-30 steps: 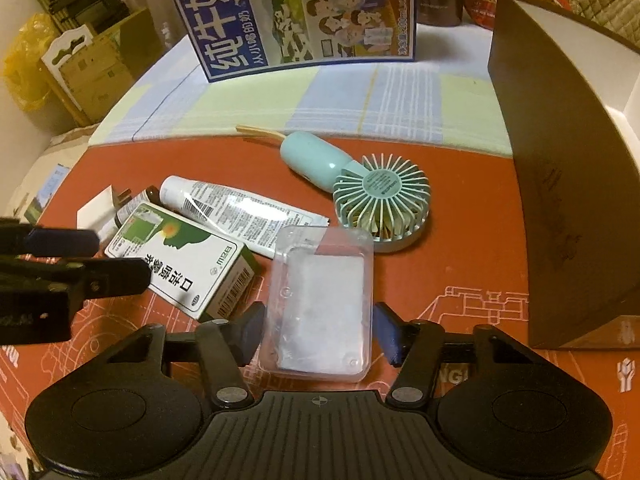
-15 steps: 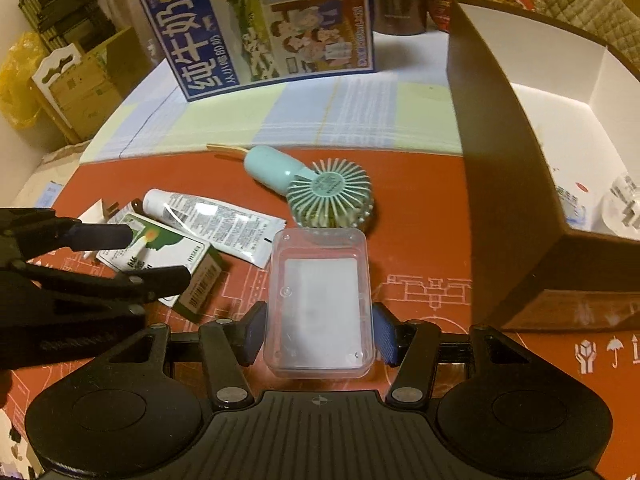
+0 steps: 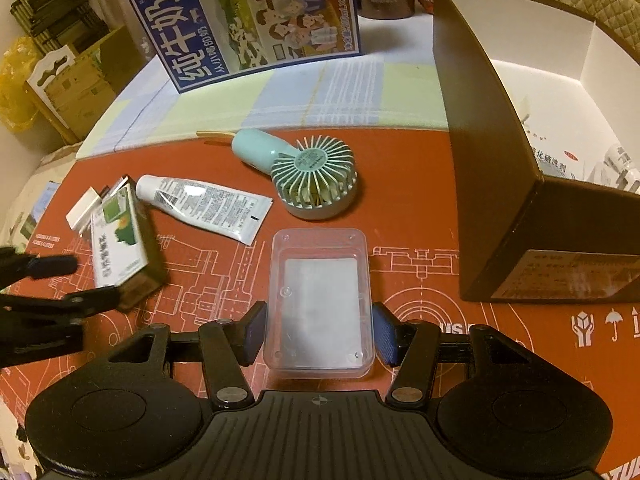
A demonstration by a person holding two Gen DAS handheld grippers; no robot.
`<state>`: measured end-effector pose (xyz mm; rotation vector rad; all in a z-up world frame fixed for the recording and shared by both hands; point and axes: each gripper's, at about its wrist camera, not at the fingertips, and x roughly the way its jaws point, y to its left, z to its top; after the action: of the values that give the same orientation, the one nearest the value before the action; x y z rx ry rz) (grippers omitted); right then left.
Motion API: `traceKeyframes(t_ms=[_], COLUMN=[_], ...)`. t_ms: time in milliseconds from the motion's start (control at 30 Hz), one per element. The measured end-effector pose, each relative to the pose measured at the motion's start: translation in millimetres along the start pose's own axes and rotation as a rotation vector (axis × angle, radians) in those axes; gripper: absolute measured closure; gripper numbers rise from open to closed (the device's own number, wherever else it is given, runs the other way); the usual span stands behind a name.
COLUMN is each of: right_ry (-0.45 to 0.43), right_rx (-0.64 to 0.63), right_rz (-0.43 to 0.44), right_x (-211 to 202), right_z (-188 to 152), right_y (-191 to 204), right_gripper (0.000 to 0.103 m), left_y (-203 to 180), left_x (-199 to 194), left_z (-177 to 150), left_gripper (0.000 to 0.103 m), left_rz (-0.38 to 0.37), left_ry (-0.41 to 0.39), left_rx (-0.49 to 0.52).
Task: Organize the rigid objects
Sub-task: 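Grasp the green-white medicine box with the left tool while the right tool holds the clear tray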
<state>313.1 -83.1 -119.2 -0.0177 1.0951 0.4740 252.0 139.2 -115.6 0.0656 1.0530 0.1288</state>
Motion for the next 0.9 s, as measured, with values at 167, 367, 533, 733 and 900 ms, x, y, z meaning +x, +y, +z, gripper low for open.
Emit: traceKeyframes(t_ms=[167,367,533,733,900], right_ry=[-0.006,-0.01,-0.015,-0.013,0.004], right_rx=[0.001,-0.001,0.002,0.008,0.001], right_rz=[0.001,0.003,-0.004,-0.01,-0.003], right_x=[-1.3,-2.1,-5.0,-6.8,-4.7], right_z=[1.9,3.7,3.5,1.7,-1.0], right_y=[0.0,-0.3,-2.6,-7.4,-8.2], right_gripper=[0.051,0.051,0.051,0.051,0.051], left_y=[19.6,21.6,23.7,24.9,29.5], left_x=[-12.9,0.5,28.9,32.3,20.7], left_z=[6.8,31.8,40.9,35.3,18.2], left_gripper=[0.042,0.032,0.032,0.039,0.047], left_rz=[-0.126,-0.162,-0.117,-0.106,-0.124], left_ry=[0.009,0.015,0.093,0.084,0.086], left_rx=[-0.147,-0.263,-0.319,-0.291,-0.273])
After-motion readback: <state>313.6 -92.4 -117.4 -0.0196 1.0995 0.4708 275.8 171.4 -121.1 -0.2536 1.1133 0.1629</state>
